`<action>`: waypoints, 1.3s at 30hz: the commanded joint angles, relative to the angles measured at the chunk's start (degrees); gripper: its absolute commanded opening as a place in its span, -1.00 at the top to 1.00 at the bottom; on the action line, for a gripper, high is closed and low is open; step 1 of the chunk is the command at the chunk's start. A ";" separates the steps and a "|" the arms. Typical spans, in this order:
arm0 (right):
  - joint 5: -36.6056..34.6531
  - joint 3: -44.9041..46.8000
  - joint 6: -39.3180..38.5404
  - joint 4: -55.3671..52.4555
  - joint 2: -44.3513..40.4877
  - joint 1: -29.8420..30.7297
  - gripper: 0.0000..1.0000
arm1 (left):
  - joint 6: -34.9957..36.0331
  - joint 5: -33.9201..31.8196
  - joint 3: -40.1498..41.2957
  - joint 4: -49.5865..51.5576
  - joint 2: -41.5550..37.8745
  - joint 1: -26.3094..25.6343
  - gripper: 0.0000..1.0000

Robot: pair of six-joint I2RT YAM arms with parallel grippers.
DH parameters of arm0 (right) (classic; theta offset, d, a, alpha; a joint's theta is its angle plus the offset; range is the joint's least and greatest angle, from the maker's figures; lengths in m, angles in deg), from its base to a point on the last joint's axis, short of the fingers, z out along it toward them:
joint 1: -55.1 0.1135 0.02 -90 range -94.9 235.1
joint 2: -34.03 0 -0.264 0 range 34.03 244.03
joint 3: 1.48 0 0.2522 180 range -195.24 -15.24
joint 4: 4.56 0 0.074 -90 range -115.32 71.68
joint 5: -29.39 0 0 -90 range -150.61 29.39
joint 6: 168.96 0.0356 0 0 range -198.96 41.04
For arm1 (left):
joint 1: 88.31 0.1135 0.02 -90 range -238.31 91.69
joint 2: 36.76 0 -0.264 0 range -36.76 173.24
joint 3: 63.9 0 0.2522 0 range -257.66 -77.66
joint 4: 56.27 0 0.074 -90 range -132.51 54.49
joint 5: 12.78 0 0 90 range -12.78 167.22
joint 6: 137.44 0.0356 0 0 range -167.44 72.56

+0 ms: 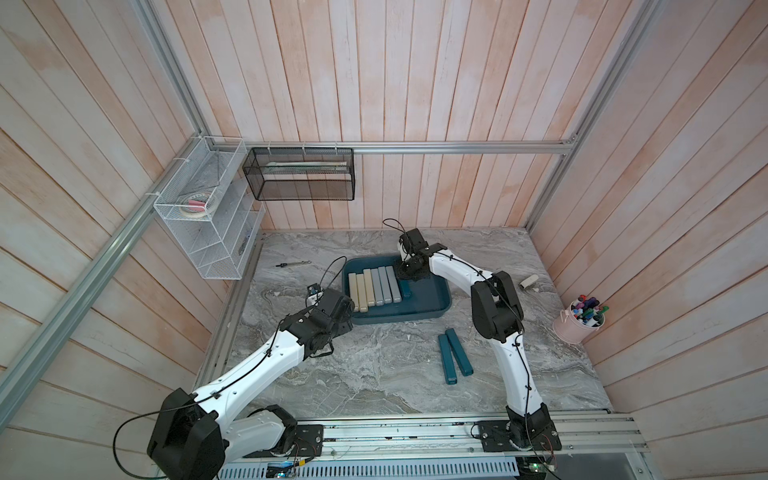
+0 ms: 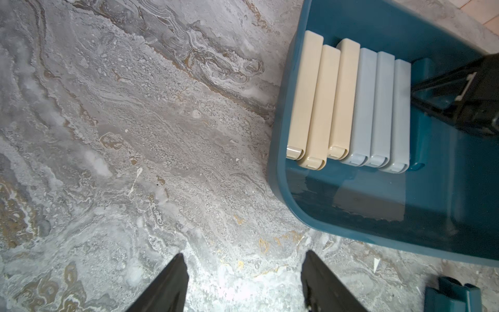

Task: Put the pruning pliers into the storage box
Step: Place the pruning pliers in the storage box.

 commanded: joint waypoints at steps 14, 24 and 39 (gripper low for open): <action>0.44 -4.21 0.30 -2.88 0.19 0.26 0.19 | 0.18 0.74 0.59 -0.16 -1.19 0.50 -0.41; -1.94 -4.82 -0.37 -5.07 -3.38 0.26 0.10 | 0.73 -0.06 -0.45 1.53 -1.89 0.50 -0.41; -3.64 -1.37 -1.13 -5.56 -9.72 0.61 0.08 | 1.65 -1.42 -0.46 2.29 -3.33 0.51 -0.42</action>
